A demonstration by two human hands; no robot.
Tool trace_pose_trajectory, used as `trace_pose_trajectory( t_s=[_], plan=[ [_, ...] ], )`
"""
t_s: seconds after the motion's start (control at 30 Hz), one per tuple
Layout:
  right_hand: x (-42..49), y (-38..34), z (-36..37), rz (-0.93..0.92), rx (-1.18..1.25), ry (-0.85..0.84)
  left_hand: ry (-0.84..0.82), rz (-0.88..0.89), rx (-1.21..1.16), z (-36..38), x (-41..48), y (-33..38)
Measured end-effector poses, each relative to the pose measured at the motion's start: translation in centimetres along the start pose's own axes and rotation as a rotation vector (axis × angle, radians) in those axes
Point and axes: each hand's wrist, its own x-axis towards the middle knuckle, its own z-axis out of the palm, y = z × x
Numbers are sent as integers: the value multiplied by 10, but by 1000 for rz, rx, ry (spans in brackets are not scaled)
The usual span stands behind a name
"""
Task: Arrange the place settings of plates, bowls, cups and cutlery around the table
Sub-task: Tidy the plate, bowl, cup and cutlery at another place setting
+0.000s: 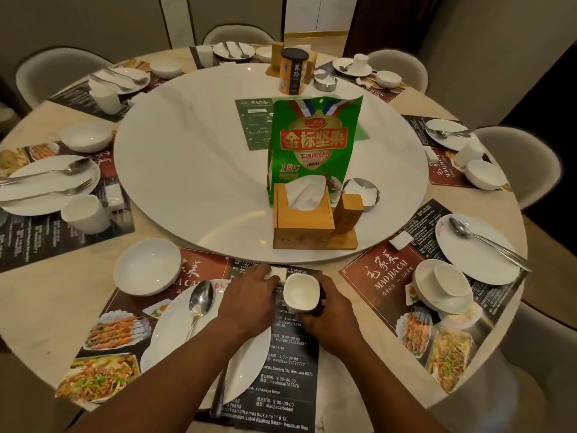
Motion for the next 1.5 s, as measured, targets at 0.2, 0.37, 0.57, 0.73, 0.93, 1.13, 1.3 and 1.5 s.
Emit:
trace_pose_trajectory(
  t_s=[0.2, 0.37, 0.57, 0.73, 0.93, 1.13, 1.3, 1.5],
  plan=[
    [-5, -1, 3, -2, -18, -9, -5, 11, 23, 2, 0, -3],
    [-8, -1, 4, -3, -22, -2, -15, 11, 51, 2, -3, -3],
    [-7, -1, 4, -7, -14, -3, -16, 18, 38, -1, -1, -2],
    [-7, -1, 4, -28, -9, 3, -19, 15, 27, -2, -2, -1],
    [-8, -2, 3, -16, 3, -22, -15, 9, -5, -4, -5, 0],
    [-16, -4, -6, 29, 39, -64, 57, -11, -88, -11, -9, 0],
    [-44, 12, -50, 144, -120, -138, 174, -23, -196, -34, -6, 13],
    [-68, 27, -159, 113, -225, -20, 249, 31, -337, -61, 0, 86]
  ],
)
